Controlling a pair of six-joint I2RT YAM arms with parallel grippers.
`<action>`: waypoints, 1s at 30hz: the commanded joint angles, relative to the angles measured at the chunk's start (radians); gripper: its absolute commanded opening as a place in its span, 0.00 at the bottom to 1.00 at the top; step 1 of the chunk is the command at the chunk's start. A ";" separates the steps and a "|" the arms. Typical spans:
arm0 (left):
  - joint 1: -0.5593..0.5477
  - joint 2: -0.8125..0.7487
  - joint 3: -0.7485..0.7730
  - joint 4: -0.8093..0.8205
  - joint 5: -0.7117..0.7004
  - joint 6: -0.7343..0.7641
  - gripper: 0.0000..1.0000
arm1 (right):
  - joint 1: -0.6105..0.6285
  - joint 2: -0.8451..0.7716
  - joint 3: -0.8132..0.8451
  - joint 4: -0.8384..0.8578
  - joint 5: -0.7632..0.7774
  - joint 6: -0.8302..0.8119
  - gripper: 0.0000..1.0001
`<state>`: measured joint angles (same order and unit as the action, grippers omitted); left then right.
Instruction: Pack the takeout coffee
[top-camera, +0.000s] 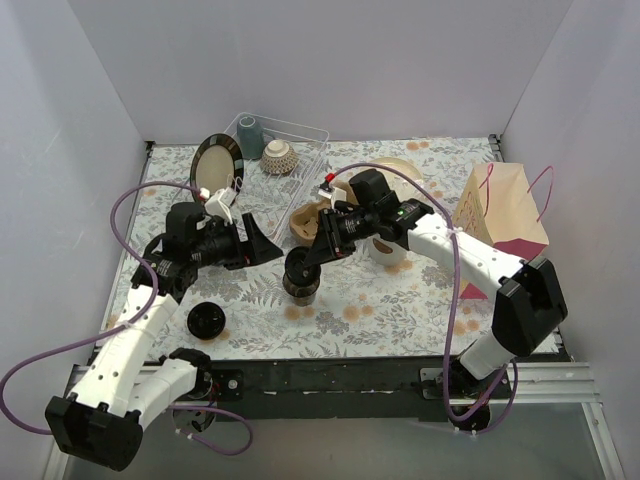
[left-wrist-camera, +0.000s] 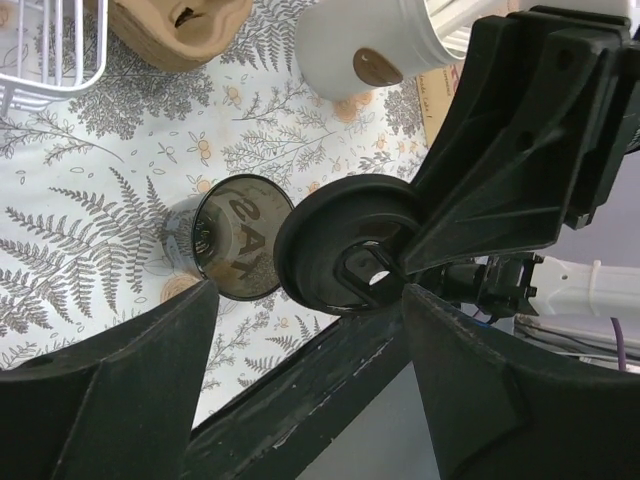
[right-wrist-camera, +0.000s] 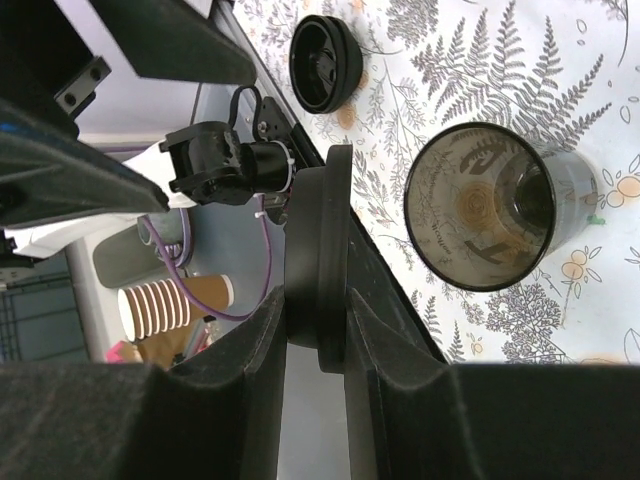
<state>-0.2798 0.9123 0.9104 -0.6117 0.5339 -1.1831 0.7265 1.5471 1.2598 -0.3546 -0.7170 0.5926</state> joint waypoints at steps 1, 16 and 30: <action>-0.004 -0.019 -0.063 -0.008 0.003 -0.036 0.72 | -0.004 0.028 0.000 0.089 -0.050 0.058 0.21; -0.004 -0.072 -0.223 0.089 0.021 -0.121 0.67 | -0.004 0.080 -0.040 0.147 -0.101 0.111 0.23; -0.004 -0.018 -0.258 0.207 0.067 -0.144 0.65 | -0.002 0.082 -0.071 0.167 -0.118 0.113 0.23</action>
<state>-0.2798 0.8894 0.6685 -0.4545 0.5762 -1.3178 0.7265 1.6279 1.1927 -0.2241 -0.8158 0.7040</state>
